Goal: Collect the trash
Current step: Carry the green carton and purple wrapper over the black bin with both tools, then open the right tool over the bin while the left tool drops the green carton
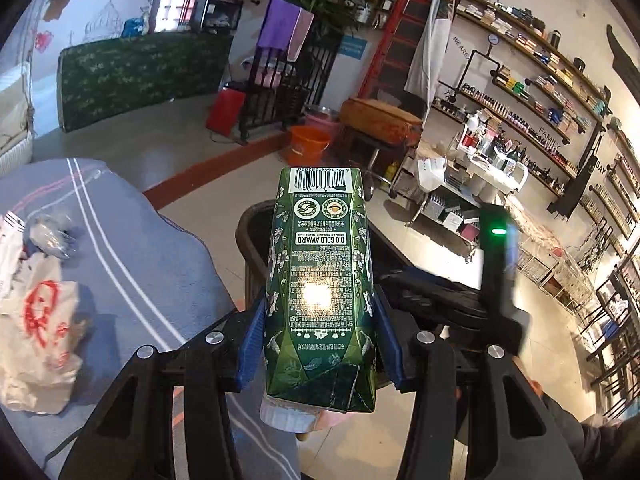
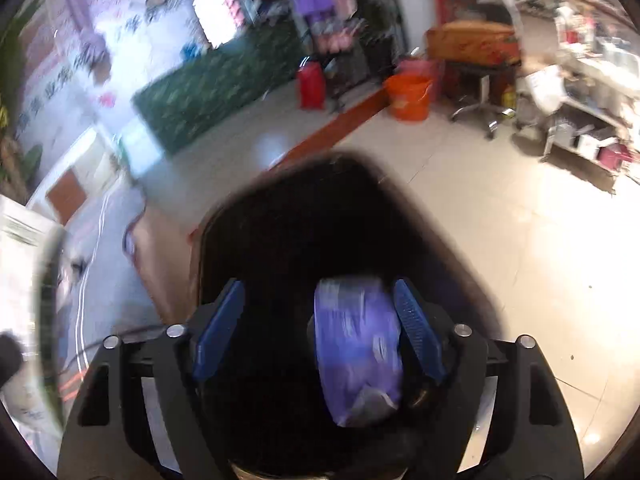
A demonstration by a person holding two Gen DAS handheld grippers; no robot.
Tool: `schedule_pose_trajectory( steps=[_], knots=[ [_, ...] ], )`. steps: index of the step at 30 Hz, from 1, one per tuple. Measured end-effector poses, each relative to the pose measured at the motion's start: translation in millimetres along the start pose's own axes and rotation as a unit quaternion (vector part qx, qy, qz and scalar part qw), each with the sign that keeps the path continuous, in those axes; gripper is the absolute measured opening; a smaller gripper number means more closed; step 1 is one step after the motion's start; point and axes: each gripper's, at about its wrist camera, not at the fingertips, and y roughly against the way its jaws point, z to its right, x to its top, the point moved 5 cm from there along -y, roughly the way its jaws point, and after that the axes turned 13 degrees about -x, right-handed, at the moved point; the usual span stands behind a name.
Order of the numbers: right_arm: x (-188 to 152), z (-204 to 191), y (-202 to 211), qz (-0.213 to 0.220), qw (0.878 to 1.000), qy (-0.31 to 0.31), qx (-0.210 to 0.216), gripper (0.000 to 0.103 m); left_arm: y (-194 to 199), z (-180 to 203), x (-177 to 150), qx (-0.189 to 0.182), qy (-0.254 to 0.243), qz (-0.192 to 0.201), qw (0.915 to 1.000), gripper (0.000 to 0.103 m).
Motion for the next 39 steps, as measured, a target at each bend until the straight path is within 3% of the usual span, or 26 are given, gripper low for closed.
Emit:
schedule_pose_trajectory(
  steps=[15, 21, 26, 27, 30, 33, 39],
  knots=[
    [12.8, 66.0, 83.0, 0.091, 0.994, -0.022, -0.063, 0.084, -66.4, 9.2, 1.9, -0.013, 0.006, -0.062, 0.9980, 0.049],
    [20.7, 86.7, 90.8, 0.097, 0.991, -0.048, -0.073, 0.086, -81.7, 16.0, -0.9, -0.013, 0.007, -0.087, 0.9961, 0.049],
    [21.4, 95.2, 92.1, 0.094, 0.990, -0.069, -0.074, 0.086, -99.6, 13.9, -6.9, 0.003, 0.004, -0.130, 0.9914, 0.051],
    [21.8, 96.0, 92.9, 0.094, 0.990, -0.071, -0.075, 0.086, -100.7, 12.7, -7.6, 0.008, 0.001, -0.135, 0.9909, 0.056],
    [21.6, 99.2, 95.6, 0.095, 0.990, -0.076, -0.077, 0.086, -98.3, 12.0, -6.1, 0.024, -0.010, -0.130, 0.9911, 0.085],
    [23.6, 103.2, 98.9, 0.099, 0.988, -0.083, -0.080, 0.086, -92.5, 13.5, -4.7, 0.030, -0.024, -0.117, 0.9924, 0.093],
    [29.6, 103.0, 104.5, 0.103, 0.987, -0.091, -0.082, 0.088, -64.2, 13.3, -10.7, 0.033, -0.018, -0.097, 0.9946, 0.097]
  ],
)
